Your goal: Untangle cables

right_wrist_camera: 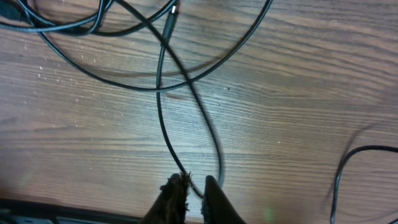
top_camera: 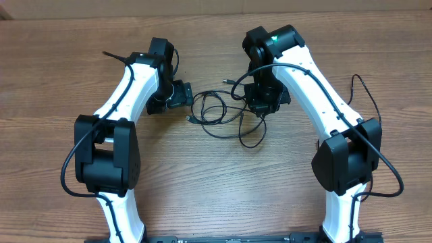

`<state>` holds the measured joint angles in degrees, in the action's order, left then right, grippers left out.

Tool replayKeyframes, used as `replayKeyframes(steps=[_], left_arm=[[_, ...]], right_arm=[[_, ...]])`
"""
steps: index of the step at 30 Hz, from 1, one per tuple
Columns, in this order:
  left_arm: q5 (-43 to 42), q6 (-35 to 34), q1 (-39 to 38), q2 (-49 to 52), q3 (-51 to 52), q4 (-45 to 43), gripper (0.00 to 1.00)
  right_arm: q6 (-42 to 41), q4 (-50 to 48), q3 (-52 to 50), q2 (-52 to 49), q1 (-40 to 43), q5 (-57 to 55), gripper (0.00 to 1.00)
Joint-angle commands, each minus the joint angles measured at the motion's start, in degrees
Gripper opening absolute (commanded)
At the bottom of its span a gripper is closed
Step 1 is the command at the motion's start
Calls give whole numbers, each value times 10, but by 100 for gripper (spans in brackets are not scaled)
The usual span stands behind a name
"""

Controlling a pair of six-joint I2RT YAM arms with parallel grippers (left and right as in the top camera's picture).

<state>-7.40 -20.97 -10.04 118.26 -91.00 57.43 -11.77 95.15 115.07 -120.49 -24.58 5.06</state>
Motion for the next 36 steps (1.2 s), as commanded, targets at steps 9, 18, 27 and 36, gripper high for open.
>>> replayKeyframes(steps=[9, 18, 27, 36], left_arm=[[-75, 52, -2, 5, 5, 11, 89], [-76, 51, -8, 5, 14, 5, 82], [-75, 40, -23, 5, 57, -58, 72], [-75, 40, -33, 5, 62, -76, 68]], right_arm=[[0, -25, 8, 9, 0, -16, 46], [0, -87, 8, 9, 0, 4, 57], [0, -144, 3, 9, -1, 50, 59], [-2, -184, -27, 8, -1, 73, 62]])
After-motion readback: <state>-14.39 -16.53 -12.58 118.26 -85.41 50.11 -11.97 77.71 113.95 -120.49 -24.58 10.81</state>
